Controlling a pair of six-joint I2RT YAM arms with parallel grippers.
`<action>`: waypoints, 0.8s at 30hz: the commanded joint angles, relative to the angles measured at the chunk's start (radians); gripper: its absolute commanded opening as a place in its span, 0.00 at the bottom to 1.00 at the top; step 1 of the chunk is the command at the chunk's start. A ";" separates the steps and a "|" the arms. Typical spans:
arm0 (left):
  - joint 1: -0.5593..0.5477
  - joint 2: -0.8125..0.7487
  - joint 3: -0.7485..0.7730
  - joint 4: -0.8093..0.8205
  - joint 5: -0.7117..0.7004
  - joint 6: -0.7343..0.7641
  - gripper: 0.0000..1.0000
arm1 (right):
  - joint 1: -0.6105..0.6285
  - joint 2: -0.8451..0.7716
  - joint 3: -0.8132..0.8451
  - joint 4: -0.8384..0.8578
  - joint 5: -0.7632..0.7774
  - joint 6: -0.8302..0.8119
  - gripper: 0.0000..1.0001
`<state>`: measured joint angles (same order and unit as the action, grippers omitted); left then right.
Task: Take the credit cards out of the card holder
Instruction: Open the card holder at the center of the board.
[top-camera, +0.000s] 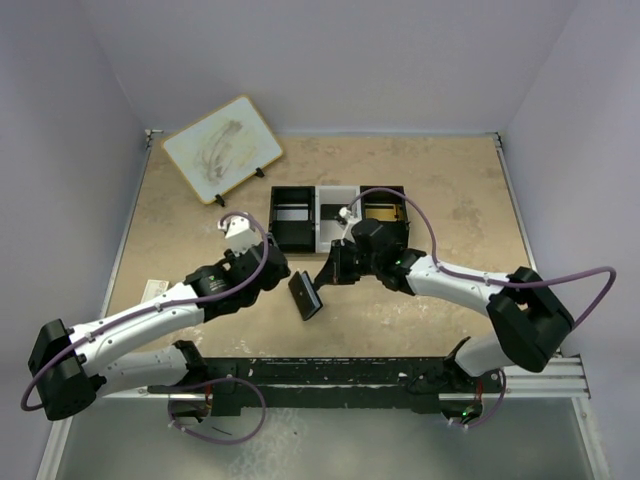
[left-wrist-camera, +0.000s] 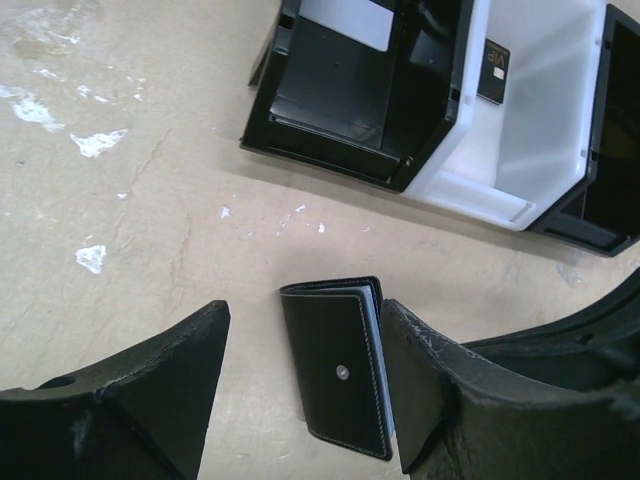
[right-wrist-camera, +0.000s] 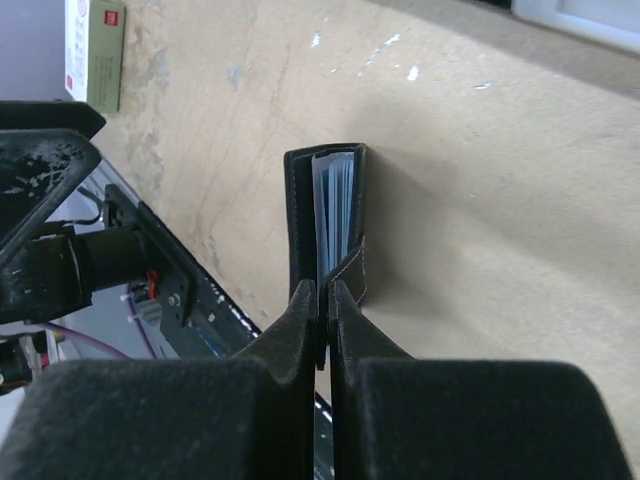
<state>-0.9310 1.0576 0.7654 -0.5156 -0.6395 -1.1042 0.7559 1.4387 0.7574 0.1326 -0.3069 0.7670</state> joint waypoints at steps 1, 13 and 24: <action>-0.002 -0.026 -0.006 -0.055 -0.069 -0.069 0.60 | 0.036 -0.003 0.066 0.080 0.002 0.057 0.00; -0.003 -0.025 0.004 -0.076 -0.082 -0.088 0.59 | 0.080 -0.019 0.051 0.113 0.058 0.151 0.00; -0.003 0.045 -0.026 0.075 0.077 0.009 0.60 | -0.046 -0.093 -0.108 0.034 0.126 0.201 0.00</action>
<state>-0.9310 1.0687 0.7506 -0.5529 -0.6476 -1.1561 0.7769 1.3880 0.7029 0.1940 -0.2150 0.9539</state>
